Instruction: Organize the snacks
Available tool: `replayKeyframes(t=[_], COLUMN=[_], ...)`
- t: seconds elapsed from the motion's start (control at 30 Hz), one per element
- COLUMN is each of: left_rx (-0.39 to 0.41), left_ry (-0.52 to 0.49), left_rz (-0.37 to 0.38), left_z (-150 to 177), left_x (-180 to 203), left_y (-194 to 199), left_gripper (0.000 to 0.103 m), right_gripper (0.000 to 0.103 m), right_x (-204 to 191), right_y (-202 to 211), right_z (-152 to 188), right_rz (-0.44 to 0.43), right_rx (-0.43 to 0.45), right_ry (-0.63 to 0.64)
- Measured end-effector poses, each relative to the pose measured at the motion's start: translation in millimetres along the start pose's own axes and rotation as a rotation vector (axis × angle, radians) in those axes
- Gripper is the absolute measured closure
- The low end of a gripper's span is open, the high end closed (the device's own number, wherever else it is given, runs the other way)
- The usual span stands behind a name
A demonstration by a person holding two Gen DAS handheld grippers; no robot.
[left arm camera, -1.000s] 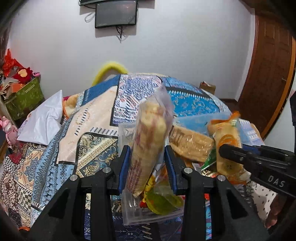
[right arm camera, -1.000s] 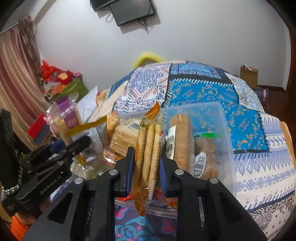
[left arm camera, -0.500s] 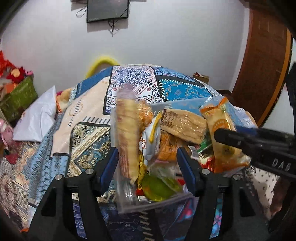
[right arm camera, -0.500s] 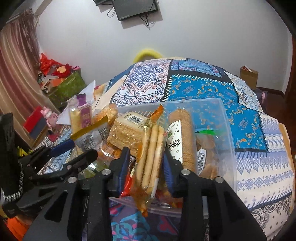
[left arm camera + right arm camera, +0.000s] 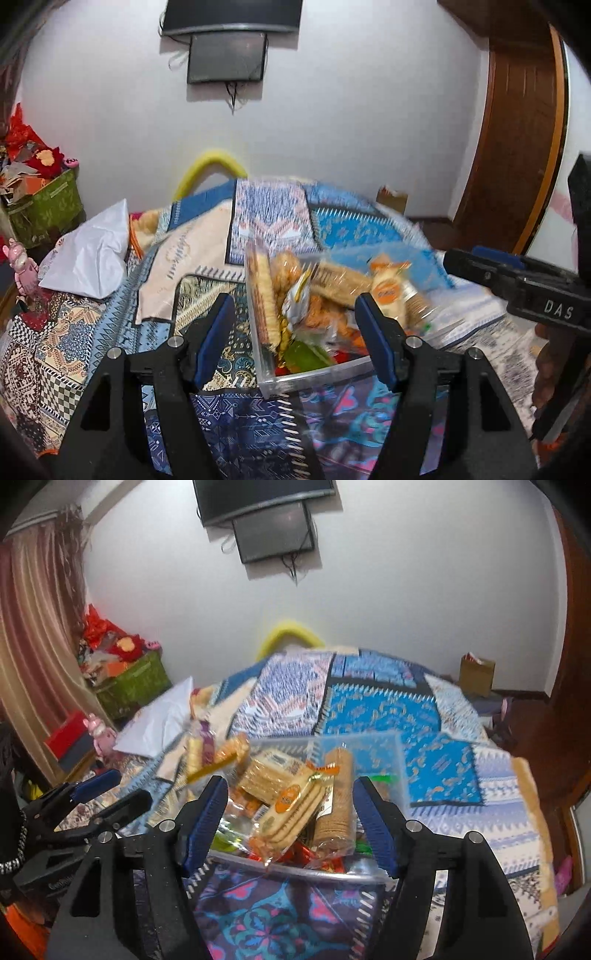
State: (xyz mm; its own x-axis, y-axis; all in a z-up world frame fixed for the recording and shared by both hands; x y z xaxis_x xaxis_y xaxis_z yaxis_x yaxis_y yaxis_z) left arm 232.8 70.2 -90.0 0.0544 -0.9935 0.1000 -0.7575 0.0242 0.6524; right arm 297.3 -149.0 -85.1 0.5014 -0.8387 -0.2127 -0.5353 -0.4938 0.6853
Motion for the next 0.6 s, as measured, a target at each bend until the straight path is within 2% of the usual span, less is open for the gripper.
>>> replayKeyframes(t=[0.2,0.27,0.37,0.5,0.6], left_rx=[0.130,0.169,0.220,0.262,0.285], left_ry=[0.003,0.009,0.017,0.006,-0.007], left_rz=[0.008,0.007,0.017,0.004,-0.014], left_z=[-12,-15,-15,-12,-7], left_x=[17,24,33,40,47], left_y=[69,91,120,146,161], left_gripper=[0.034,0.025,0.019,0.011,0.006], right_gripper=[0.036,0.036,0.034,0.021,0.016], right_x=[-12,-16,-22,-24,-27], right_y=[64,85,112,137,150], right_z=[0,1,4,10,16], right_rz=[0.004,0.008,0.006,-0.003,0.009], right_rx=[0.119,0.158,0.206,0.259,0.288], right_ry=[0.035,0.052,0.071,0.071,0.074])
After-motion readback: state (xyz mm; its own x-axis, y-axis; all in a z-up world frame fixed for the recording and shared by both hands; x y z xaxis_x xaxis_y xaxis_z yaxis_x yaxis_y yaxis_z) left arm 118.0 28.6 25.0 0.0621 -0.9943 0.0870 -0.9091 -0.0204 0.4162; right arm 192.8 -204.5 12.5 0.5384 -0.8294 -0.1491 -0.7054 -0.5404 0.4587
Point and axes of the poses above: each gripper's, at about its wrist camera, not at the fingertips, and y roughly against the way its jaws point, x to its right, z to its underside, the point moved 4 cm from there along -y, roughly the way its jaws point, and after that the axes turned 8 degrees about -x, right-handed, at the moved point
